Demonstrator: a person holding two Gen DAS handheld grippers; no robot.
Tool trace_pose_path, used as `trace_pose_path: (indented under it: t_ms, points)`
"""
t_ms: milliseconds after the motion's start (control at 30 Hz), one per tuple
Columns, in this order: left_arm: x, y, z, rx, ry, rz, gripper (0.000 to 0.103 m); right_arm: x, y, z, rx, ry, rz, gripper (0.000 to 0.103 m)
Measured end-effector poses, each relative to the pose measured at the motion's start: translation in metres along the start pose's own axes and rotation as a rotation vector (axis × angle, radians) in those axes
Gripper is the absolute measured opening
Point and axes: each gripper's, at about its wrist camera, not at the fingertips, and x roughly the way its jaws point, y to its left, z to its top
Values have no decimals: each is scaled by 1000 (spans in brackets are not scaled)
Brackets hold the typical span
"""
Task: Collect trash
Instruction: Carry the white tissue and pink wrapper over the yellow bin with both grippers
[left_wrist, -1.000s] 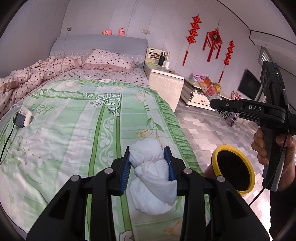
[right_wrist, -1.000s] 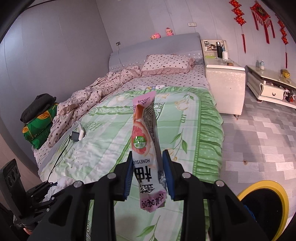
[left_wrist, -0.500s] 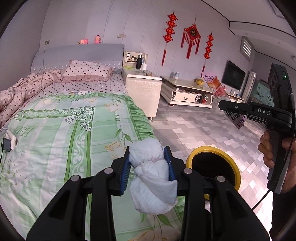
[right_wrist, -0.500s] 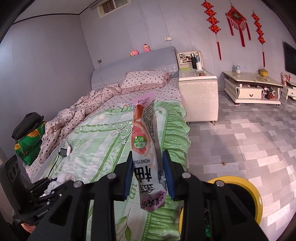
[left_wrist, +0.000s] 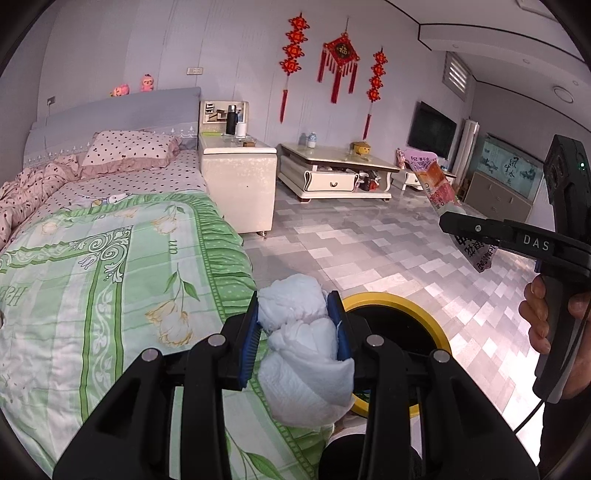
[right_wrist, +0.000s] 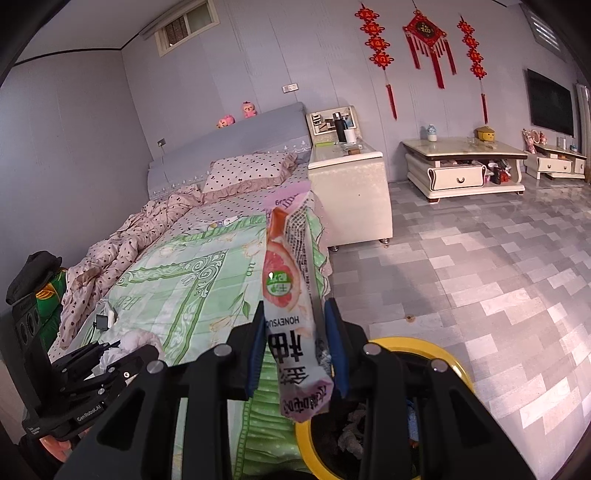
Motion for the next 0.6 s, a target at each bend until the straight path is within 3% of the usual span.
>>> trace_pose_path:
  t_ms: [600]
  points:
    - [108,-49,-17,20,139,-81,34,24,-76,-39,121,83,-61,29]
